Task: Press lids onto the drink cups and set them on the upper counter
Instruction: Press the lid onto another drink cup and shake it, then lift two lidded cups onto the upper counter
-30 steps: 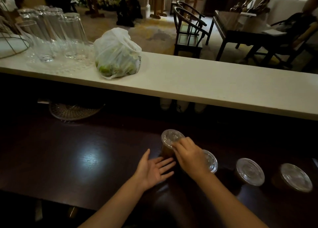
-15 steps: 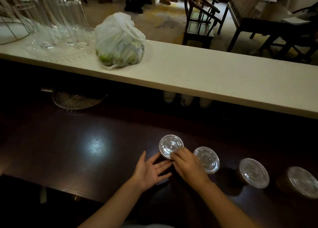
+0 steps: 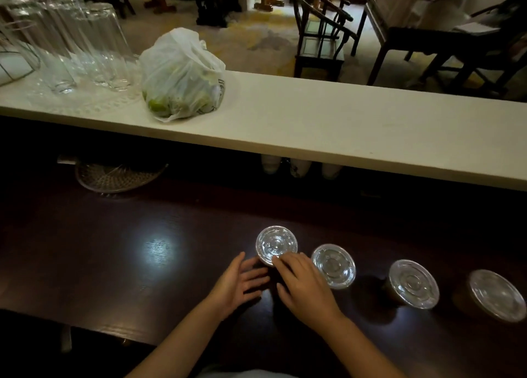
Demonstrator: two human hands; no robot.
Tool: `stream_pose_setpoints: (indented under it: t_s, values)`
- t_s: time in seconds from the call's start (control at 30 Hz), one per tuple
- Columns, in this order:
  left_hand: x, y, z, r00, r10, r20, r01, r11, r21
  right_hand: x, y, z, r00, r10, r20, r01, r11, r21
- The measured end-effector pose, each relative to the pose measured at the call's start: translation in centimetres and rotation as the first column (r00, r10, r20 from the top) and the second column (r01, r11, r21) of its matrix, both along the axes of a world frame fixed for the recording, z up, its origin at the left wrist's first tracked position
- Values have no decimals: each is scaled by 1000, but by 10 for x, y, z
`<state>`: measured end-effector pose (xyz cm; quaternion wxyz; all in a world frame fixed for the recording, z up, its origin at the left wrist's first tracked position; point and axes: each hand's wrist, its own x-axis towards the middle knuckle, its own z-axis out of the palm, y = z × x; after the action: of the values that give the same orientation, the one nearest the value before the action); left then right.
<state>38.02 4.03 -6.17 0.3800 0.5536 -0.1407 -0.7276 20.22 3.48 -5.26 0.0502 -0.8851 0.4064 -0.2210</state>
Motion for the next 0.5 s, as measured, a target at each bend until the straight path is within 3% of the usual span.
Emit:
stream_pose_setpoints:
  t_s: [0.07,0.13,0.2,0.27,0.33,0.4,0.43,0.5]
  values:
    - [5,-6,-2,956,33,293,4,992,-125,-10,0,3,1000,-27,-14,28,1000,11]
    - [12,-13,-1,832,144,536,36,950,-312,-24,-2,6,994,-110,-8,111,993,33]
    - [19,-22,9,642,201,740,267,846,-462,-40,-6,8,981,-190,-28,191,980,54]
    - [20,-28,27,493,205,845,535,694,-481,-54,-9,10,968,-232,-94,240,967,81]
    - [15,-35,40,345,131,929,752,554,-357,-65,-13,12,954,-258,-156,280,950,139]
    - [7,-44,48,85,84,993,902,416,-112,-70,-16,13,943,-271,-191,308,931,199]
    - [2,-47,51,-40,56,998,935,355,18,-71,-18,13,941,-270,-204,314,921,230]
    - [-7,-54,53,-205,-27,978,943,261,205,-71,-19,16,937,-240,-253,316,892,325]
